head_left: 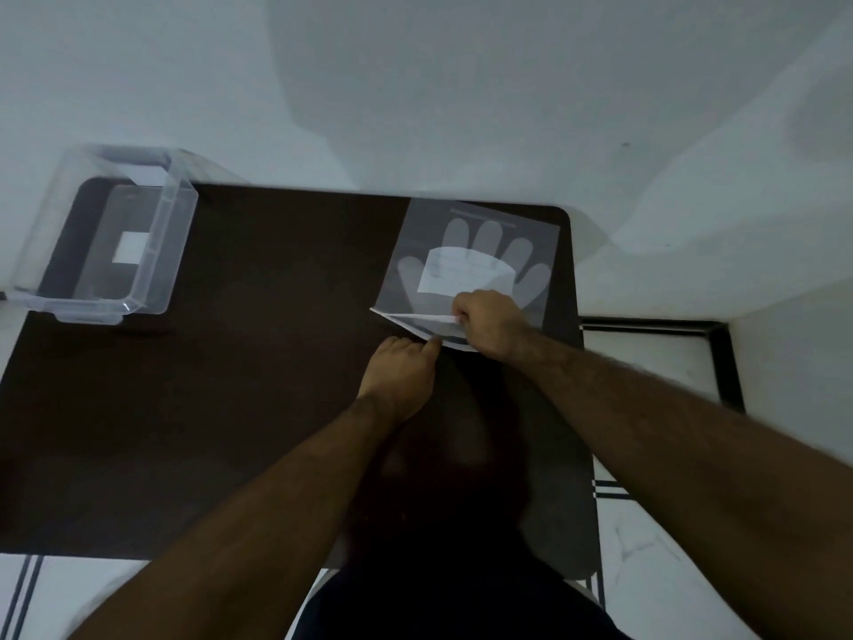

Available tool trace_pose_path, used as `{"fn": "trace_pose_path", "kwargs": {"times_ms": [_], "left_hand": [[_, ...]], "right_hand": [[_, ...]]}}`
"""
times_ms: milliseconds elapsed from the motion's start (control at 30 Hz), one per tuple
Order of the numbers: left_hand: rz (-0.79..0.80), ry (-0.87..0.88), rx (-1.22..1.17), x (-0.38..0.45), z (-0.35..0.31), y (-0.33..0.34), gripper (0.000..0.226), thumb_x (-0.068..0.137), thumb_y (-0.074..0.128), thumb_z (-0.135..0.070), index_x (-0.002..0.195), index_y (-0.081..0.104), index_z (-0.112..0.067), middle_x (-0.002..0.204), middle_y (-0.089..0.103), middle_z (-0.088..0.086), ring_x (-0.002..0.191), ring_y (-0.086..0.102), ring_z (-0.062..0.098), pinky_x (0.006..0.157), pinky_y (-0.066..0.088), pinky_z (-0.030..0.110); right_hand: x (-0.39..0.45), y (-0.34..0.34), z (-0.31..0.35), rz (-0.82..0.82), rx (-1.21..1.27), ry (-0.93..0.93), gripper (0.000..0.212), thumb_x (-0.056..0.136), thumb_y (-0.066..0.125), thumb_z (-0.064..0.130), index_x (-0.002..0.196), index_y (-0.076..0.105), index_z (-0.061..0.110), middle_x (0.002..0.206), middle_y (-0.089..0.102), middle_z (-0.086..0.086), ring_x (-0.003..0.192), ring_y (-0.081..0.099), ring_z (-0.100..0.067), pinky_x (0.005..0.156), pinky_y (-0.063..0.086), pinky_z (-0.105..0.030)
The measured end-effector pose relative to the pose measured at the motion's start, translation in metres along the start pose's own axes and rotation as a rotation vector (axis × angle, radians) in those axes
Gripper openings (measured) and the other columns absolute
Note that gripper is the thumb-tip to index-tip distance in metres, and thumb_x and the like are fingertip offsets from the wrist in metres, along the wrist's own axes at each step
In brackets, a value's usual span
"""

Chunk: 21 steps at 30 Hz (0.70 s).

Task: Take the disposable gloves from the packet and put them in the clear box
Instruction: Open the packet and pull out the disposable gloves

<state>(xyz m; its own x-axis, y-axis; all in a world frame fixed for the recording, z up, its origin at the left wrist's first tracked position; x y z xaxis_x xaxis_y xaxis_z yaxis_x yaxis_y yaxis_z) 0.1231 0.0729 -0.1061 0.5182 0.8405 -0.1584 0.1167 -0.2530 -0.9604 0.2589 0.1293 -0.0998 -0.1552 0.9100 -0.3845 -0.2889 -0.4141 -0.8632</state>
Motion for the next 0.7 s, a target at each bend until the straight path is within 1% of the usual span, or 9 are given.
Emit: {"fn": "trace_pose_path", "kwargs": {"times_ms": [33, 100, 167, 200, 300, 400, 533, 600, 700], "left_hand": [[-0.01, -0.02, -0.003, 0.003, -0.001, -0.003, 0.036, 0.101, 0.056, -0.024, 0.134, 0.068, -0.013, 0.098, 0.079, 0.007, 0.094, 0.073, 0.03, 0.092, 0.052, 0.042], [0.006, -0.068, -0.003, 0.009, -0.001, -0.006, 0.021, 0.101, 0.052, -0.023, 0.105, 0.073, -0.018, 0.09, 0.076, 0.004, 0.086, 0.072, 0.028, 0.086, 0.052, 0.041], [0.006, -0.096, -0.001, 0.015, 0.0, -0.009, 0.026, 0.102, 0.051, -0.027, 0.088, 0.072, -0.023, 0.087, 0.074, 0.0, 0.083, 0.069, 0.022, 0.084, 0.053, 0.039], [-0.001, -0.105, -0.006, 0.017, 0.001, -0.009, 0.027, 0.102, 0.051, -0.028, 0.088, 0.074, -0.024, 0.088, 0.074, -0.001, 0.085, 0.068, 0.021, 0.084, 0.054, 0.039], [-0.013, -0.107, 0.005, 0.022, 0.003, -0.006, 0.026, 0.101, 0.054, -0.028, 0.1, 0.08, -0.022, 0.1, 0.074, 0.001, 0.098, 0.068, 0.023, 0.091, 0.055, 0.042], [0.023, -0.074, 0.073, 0.026, 0.0, -0.006, 0.02, 0.102, 0.06, -0.025, 0.103, 0.079, -0.018, 0.105, 0.071, 0.005, 0.103, 0.065, 0.024, 0.096, 0.052, 0.041], [0.028, -0.052, 0.042, 0.036, -0.003, -0.012, 0.01, 0.1, 0.064, -0.015, 0.106, 0.072, -0.016, 0.11, 0.071, 0.007, 0.105, 0.064, 0.024, 0.094, 0.052, 0.039], [0.042, -0.078, 0.023, 0.044, -0.004, -0.015, 0.013, 0.1, 0.062, -0.011, 0.108, 0.071, -0.015, 0.112, 0.07, 0.008, 0.107, 0.064, 0.026, 0.093, 0.053, 0.04], [0.116, -0.12, 0.02, 0.056, -0.003, -0.013, 0.018, 0.101, 0.059, -0.008, 0.111, 0.071, -0.015, 0.115, 0.068, 0.009, 0.108, 0.064, 0.028, 0.089, 0.056, 0.042]], "right_hand": [[0.0, -0.003, -0.002, -0.029, 0.011, 0.012, 0.009, 0.105, 0.06, 0.023, 0.105, 0.068, 0.019, 0.11, 0.068, -0.003, 0.102, 0.063, -0.02, 0.097, 0.056, -0.039], [0.0, -0.008, -0.006, -0.07, 0.05, 0.03, 0.01, 0.105, 0.059, 0.021, 0.105, 0.068, 0.018, 0.109, 0.07, -0.004, 0.1, 0.064, -0.02, 0.095, 0.057, -0.038], [-0.001, -0.01, -0.009, -0.084, 0.084, 0.034, 0.012, 0.106, 0.057, 0.019, 0.104, 0.069, 0.017, 0.107, 0.071, -0.005, 0.098, 0.065, -0.021, 0.092, 0.058, -0.039], [-0.001, -0.01, -0.01, -0.087, 0.089, 0.031, 0.013, 0.106, 0.056, 0.019, 0.104, 0.069, 0.016, 0.106, 0.071, -0.005, 0.097, 0.065, -0.022, 0.091, 0.058, -0.039], [0.0, -0.006, -0.011, -0.089, 0.101, 0.04, 0.013, 0.106, 0.056, 0.022, 0.101, 0.067, 0.019, 0.103, 0.07, -0.003, 0.095, 0.065, -0.02, 0.088, 0.058, -0.037], [0.003, -0.003, -0.012, -0.07, 0.131, 0.055, 0.013, 0.106, 0.054, 0.023, 0.099, 0.065, 0.023, 0.101, 0.068, -0.001, 0.093, 0.064, -0.019, 0.089, 0.057, -0.037], [0.004, -0.001, -0.014, -0.078, 0.164, 0.056, 0.014, 0.106, 0.055, 0.022, 0.099, 0.066, 0.021, 0.101, 0.068, -0.002, 0.095, 0.063, -0.02, 0.091, 0.057, -0.039], [0.004, 0.0, -0.014, -0.079, 0.161, 0.037, 0.016, 0.107, 0.054, 0.024, 0.101, 0.068, 0.018, 0.105, 0.069, -0.003, 0.098, 0.063, -0.021, 0.092, 0.055, -0.038], [0.004, 0.005, -0.015, -0.061, 0.15, 0.027, 0.015, 0.106, 0.056, 0.025, 0.099, 0.068, 0.018, 0.104, 0.069, -0.003, 0.097, 0.063, -0.021, 0.089, 0.052, -0.035]]}}
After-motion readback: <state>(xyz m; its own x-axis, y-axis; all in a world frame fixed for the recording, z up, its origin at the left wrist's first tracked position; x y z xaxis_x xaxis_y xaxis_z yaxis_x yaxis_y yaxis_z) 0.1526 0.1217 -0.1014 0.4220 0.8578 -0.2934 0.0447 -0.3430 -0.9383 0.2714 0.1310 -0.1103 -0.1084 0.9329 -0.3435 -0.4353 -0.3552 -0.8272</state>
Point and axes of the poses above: each hand's wrist, its own x-axis towards the middle knuckle, its own y-axis out of the palm, z = x × y, the point moved 8 cm from there along x, towards the middle knuckle
